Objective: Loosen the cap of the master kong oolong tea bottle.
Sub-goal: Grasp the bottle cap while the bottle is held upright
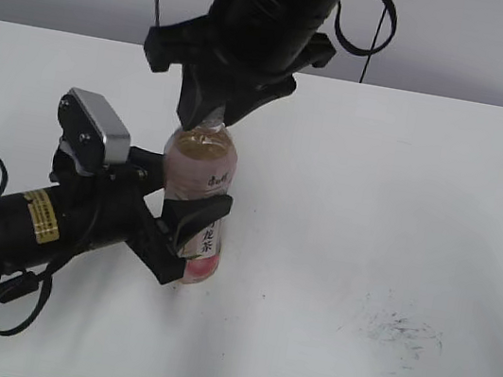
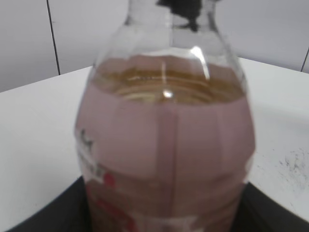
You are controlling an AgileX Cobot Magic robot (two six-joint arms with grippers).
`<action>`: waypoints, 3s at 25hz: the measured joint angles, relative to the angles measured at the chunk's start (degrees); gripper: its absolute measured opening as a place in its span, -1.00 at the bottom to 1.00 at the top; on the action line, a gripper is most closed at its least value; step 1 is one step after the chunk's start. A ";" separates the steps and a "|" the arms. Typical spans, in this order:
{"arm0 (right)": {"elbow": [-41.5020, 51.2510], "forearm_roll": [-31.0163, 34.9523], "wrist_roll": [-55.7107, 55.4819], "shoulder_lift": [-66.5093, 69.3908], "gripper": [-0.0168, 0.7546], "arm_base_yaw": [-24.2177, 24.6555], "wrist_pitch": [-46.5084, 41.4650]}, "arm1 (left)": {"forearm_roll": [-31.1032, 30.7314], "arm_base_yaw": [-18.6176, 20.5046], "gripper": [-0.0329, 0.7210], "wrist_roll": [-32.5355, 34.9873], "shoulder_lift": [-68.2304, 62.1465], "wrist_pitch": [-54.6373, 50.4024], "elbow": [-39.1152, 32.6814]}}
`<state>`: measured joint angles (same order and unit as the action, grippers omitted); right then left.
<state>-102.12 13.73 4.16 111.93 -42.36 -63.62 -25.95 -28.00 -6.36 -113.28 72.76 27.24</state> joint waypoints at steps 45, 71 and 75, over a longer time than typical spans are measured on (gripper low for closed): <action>0.05 -0.59 -9.29 -3.18 0.57 -0.18 0.94 | 0.05 0.06 0.13 0.33 -0.07 -0.45 -0.05; -0.01 -0.22 20.22 -1.03 -0.25 -0.18 1.32 | 0.05 0.06 0.13 0.33 -0.07 -0.45 -0.05; -0.05 -0.36 56.72 -1.03 -0.25 -0.18 0.84 | 0.00 0.06 0.13 0.38 -0.07 -0.45 -0.05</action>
<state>-102.17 13.36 60.88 110.90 -42.55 -62.79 -25.95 -27.95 -5.98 -113.35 72.31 27.19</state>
